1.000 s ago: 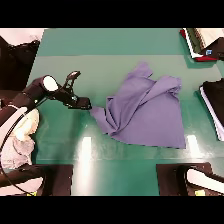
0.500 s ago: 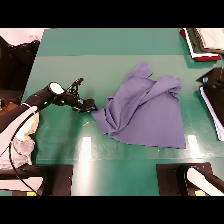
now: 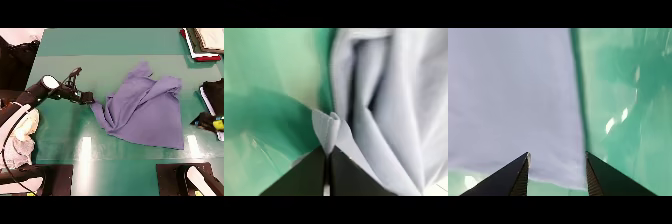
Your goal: Fold the shirts.
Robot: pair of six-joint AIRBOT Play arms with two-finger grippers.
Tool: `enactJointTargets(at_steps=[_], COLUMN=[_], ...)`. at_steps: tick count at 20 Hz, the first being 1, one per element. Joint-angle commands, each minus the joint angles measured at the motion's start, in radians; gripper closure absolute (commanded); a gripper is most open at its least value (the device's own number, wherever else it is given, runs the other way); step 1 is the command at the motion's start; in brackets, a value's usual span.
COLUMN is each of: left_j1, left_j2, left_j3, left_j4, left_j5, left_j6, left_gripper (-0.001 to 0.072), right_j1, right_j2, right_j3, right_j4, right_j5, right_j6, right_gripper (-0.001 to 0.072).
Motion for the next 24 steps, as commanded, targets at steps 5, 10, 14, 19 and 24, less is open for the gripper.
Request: enactJointTargets(at_steps=[5,10,14,19,24], left_j1=[0.000,0.000,0.000,0.000,0.052], left_j2=[0.066,0.066,0.066,0.068,0.171], left_j3=[0.023,0.023,0.023,0.024,0.137], left_j4=[0.090,0.089,0.088,0.088,0.098], left_j5=[-0.005,-0.004,-0.007,-0.007,0.012], left_j6=[0.006,0.005,0.005,0.004,-0.016], left_gripper=[0.0683,0.0683,0.0683,0.0683,0.0684], right_j1=[-0.022,-0.021,-0.014,0.169,0.312], right_j2=[0.011,0.011,0.008,-0.095,-0.080], right_j3=[-0.238,-0.304,-0.324,-0.295,-0.030], right_j4=[-0.020,0.046,0.046,0.043,0.105], right_j5=[-0.053,-0.075,-0.078,-0.101,-0.095], right_j6=[-0.041,-0.044,-0.044,-0.066,-0.042], right_gripper=[0.0291,0.0291,0.0301,0.0685,0.0694])
